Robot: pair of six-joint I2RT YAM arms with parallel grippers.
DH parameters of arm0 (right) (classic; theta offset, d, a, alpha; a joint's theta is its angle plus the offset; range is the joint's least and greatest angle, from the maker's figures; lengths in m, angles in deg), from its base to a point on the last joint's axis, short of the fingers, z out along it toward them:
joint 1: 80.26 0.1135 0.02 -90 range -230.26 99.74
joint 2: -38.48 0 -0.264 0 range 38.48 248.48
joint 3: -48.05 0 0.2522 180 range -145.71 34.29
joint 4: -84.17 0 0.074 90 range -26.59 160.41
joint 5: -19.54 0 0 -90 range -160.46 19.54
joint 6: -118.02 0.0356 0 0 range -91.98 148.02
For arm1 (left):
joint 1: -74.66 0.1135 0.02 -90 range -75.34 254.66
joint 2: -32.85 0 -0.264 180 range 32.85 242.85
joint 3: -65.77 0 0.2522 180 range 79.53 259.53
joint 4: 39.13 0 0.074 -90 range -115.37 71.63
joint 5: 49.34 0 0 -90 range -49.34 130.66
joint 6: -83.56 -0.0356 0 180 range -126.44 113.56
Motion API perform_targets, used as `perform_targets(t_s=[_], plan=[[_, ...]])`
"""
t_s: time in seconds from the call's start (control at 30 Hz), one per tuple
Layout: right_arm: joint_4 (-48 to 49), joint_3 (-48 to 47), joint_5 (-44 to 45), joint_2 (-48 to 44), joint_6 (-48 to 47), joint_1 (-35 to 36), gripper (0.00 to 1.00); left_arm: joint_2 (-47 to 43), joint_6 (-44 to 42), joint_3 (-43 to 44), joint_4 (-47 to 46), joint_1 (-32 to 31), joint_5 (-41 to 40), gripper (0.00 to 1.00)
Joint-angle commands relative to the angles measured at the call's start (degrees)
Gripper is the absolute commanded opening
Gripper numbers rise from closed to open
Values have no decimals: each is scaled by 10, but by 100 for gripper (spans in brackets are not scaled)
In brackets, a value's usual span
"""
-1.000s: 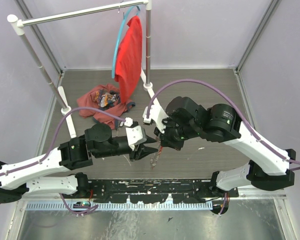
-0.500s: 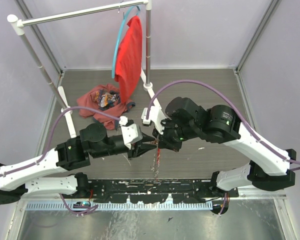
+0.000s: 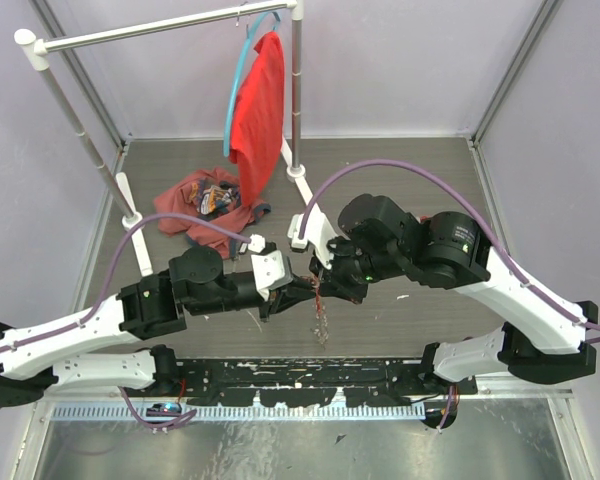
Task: Put the keys on the keyring
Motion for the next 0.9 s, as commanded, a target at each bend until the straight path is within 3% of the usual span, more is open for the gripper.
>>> perform_targets(t_s=[0.0, 0.17, 0.27, 0.33, 0.53, 0.7, 0.8, 0.87], plan=[[46, -3, -10, -15, -5, 4, 1, 3, -3, 18, -14, 1, 11, 19], [51, 2, -15, -14, -6, 4, 1, 4, -1, 19, -18, 1, 12, 14], [58, 5, -16, -17, -6, 4, 1, 5, 3, 22, -19, 1, 14, 1], [69, 7, -13, -24, -5, 4, 2, 3, 10, 21, -24, 1, 16, 0], [131, 26, -7, -63, -3, 4, 23, -23, 46, -2, -74, 0, 3, 0], [237, 84, 5, -134, -9, 4, 34, -63, 79, -37, -136, 0, -12, 0], [336, 145, 6, -189, -11, 4, 34, -87, 93, -54, -176, 1, -11, 0], [401, 181, -4, -222, -13, 4, 28, -97, 102, -61, -202, 1, -6, 0]])
